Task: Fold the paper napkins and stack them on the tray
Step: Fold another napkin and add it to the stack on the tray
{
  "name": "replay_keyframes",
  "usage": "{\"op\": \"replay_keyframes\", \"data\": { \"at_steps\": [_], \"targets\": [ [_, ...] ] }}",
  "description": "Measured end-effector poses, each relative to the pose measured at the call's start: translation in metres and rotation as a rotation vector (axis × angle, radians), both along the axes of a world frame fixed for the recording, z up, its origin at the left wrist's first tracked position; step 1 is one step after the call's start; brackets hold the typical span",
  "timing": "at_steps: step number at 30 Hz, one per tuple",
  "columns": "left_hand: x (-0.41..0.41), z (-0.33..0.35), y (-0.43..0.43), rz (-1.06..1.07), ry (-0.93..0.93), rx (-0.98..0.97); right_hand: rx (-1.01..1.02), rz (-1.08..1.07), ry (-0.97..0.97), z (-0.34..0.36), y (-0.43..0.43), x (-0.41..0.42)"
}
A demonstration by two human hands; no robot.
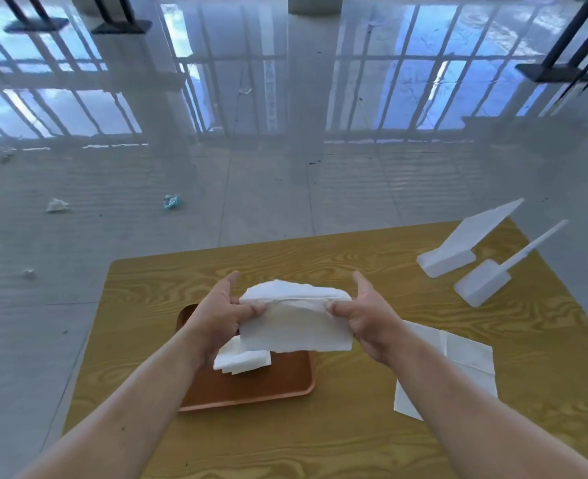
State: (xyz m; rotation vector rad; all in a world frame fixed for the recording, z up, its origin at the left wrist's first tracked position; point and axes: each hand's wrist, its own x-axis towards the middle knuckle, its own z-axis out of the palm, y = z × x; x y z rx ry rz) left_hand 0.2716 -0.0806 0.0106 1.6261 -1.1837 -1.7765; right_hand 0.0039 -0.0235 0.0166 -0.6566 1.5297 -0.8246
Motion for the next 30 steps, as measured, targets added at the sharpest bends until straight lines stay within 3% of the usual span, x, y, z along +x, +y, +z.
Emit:
{"op": "replay_keyframes", "data": {
  "at_steps": [3, 8, 17, 19, 21, 25, 27, 30],
  "targets": [
    [0.003, 0.000, -0.001, -0.033, -0.045, -0.055, -0.053, 0.095, 0.037, 0.005, 0.000, 0.006],
    [0.001, 0.009, -0.007, -0.062, -0.152, -0.170, -0.109, 0.249, 0.406, 0.012, -0.004, 0.008],
    [-0.007, 0.026, -0.015, -0.275, -0.603, -0.606, -0.197, 0.480, 0.927, 0.015, -0.002, 0.000],
    [-0.011, 0.028, -0.018, -0.284, -0.673, -0.670, -0.194, 0.542, 0.967, 0.015, -0.002, -0.003],
    [-0.016, 0.027, -0.017, -0.208, -0.696, -0.679, -0.152, 0.526, 0.769, 0.015, -0.002, -0.004],
    [-0.026, 0.022, -0.009, -0.041, -0.717, -0.544, -0.028, 0.158, -0.019, 0.017, -0.001, -0.002],
    [-0.028, 0.021, -0.006, -0.081, -0.713, -0.382, -0.008, -0.025, -0.351, 0.017, 0.000, 0.000],
    [-0.034, 0.028, 0.002, -0.215, -0.537, -0.020, -0.015, -0.130, -0.576, 0.019, 0.003, 0.004]
  ]
}}
